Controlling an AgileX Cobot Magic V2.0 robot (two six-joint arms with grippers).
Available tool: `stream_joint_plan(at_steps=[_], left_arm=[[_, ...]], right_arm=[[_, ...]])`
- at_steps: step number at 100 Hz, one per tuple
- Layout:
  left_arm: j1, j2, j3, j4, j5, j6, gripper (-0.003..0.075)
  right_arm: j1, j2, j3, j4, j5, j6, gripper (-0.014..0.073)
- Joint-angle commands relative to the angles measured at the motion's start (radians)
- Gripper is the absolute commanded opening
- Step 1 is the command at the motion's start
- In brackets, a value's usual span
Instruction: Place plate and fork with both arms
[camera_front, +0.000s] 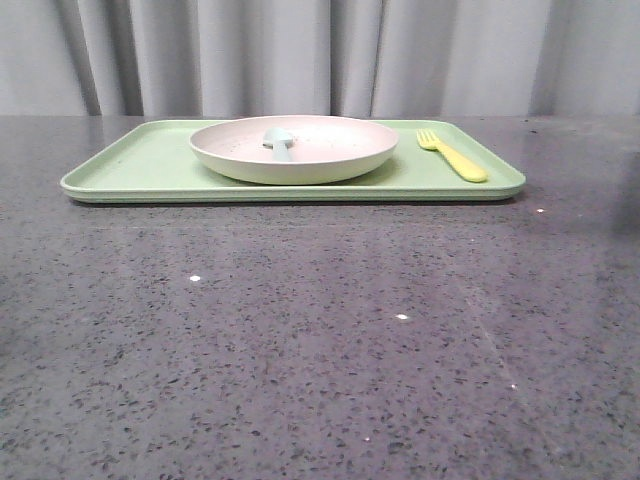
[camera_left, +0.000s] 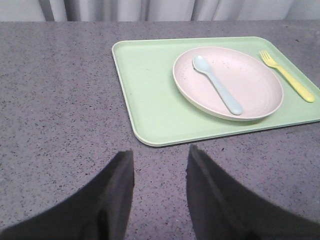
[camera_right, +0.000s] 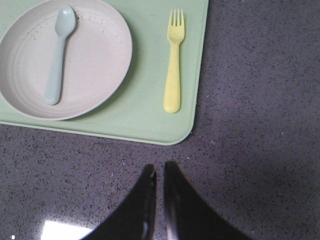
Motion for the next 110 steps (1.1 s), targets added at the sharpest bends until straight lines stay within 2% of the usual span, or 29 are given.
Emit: stream_joint_plan(at_steps=[1,10,35,50,110], left_arm=[[-0.007,-0.004,-0.018,-0.008,-0.079,-0.012,0.0258],[-0.007,-0.004,-0.011,-0.008,-0.079,-0.012,0.0211],[-0.007,-0.004,0.005,-0.008,-0.075,-0.012,-0.0020],[-0.007,-0.016,0.009,-0.008,-0.075,-0.012,-0.0020],[-0.007,-0.311,0.200,-0.006,-0.108,-0.012,-0.0020]], right_arm=[[0.001,-0.111,0.063,-0.022,-0.120,-0.001,0.0056],[0.001,-0.196,0.149,-0.022,-0.171,-0.001,0.0056],[0.001,-0.405,0.347,-0.041,-0.250,-0.001,0.0036],[0.001,-0.525,0.437,-0.066,-0.268,-0.001,-0.0073],[0.001,-0.929,0.731,-0.087,-0.362,-0.001,-0.0067]])
